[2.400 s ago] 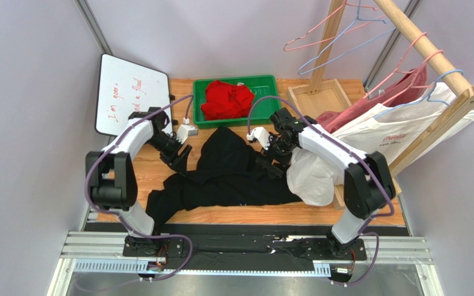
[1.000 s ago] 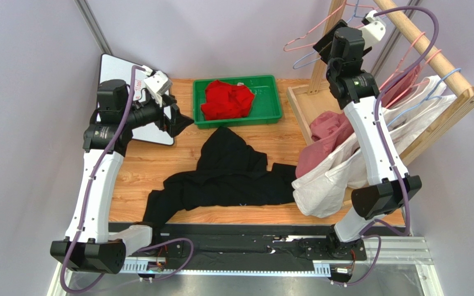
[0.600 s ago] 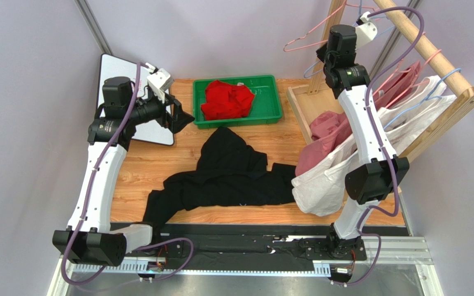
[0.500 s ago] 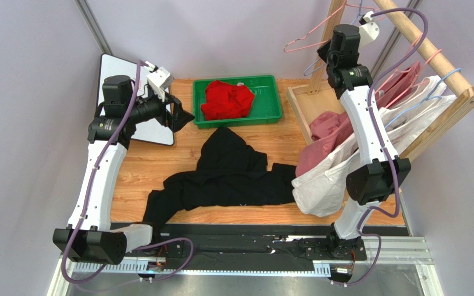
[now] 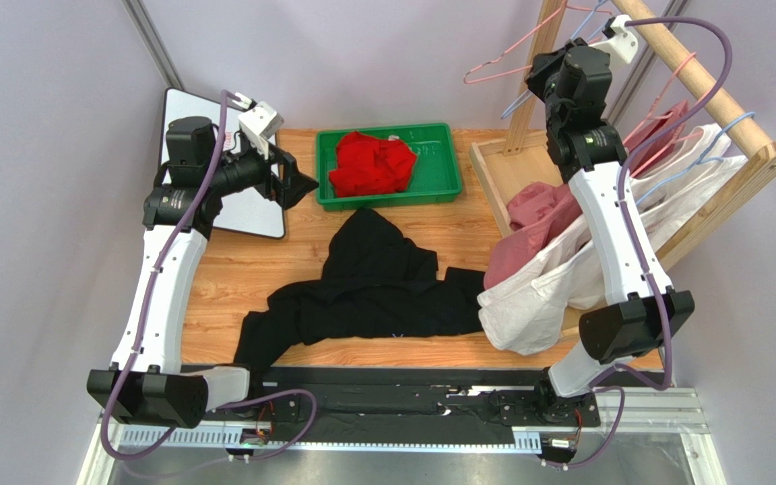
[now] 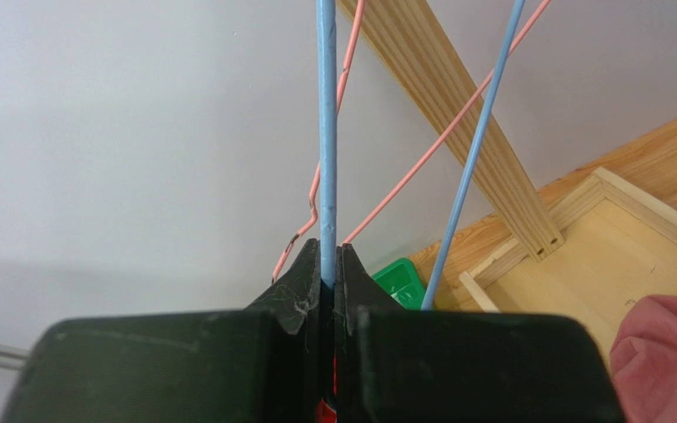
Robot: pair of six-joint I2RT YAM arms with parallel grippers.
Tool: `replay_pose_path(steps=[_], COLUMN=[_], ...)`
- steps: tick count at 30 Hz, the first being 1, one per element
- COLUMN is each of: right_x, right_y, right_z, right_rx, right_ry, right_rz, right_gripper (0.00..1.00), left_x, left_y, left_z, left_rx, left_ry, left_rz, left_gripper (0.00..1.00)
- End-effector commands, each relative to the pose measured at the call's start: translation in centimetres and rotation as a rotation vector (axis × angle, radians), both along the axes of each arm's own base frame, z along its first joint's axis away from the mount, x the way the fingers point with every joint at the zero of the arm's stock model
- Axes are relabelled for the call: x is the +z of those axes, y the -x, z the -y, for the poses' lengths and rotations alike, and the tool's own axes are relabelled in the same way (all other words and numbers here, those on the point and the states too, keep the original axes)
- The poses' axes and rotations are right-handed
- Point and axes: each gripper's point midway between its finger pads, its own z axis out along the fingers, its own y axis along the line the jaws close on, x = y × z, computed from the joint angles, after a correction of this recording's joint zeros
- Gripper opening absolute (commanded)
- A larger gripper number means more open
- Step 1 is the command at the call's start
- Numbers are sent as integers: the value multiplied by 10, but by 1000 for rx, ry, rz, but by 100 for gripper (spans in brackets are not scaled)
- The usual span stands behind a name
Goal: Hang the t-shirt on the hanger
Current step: Pick up the hanger from the clothesline.
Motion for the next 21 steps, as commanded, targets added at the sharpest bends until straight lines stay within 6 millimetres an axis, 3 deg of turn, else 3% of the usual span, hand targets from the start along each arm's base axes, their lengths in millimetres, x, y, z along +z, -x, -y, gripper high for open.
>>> replay_pose_path(steps=[1,8,10,11,13,17,19,21], right_x=[18,-29,-53,-60,-75,-80,-98,-109], right_y=[36,94,124,141,174,233,255,280], right_z=[-15,-64,-73,-89,-92,-121,-122,-138], right_rx=[75,337,417,506,567,825,902,1087], right_ry=[-40,-72,-72,-59,36,194,226,254], right_rz=[39,-125,-206,-236,-272,-242,-287,-272], right_gripper=[0,0,0,0,0,0,0,0], left_x=[15,0,-9,-11,-16,-25,-29,-30], left_y=[11,24,29,32,43,66,76,82], left_z=[5,3,2,2,5,17,23,26], left_rx=[-18,-31,-33,-37,-81,-192,-249,-295], left_ry=[22,-20,-33,-37,-37,-10,2,-8], left_rz=[32,30,26,25,23,30,36,75], left_gripper=[99,99,99,99,99,99,99,99])
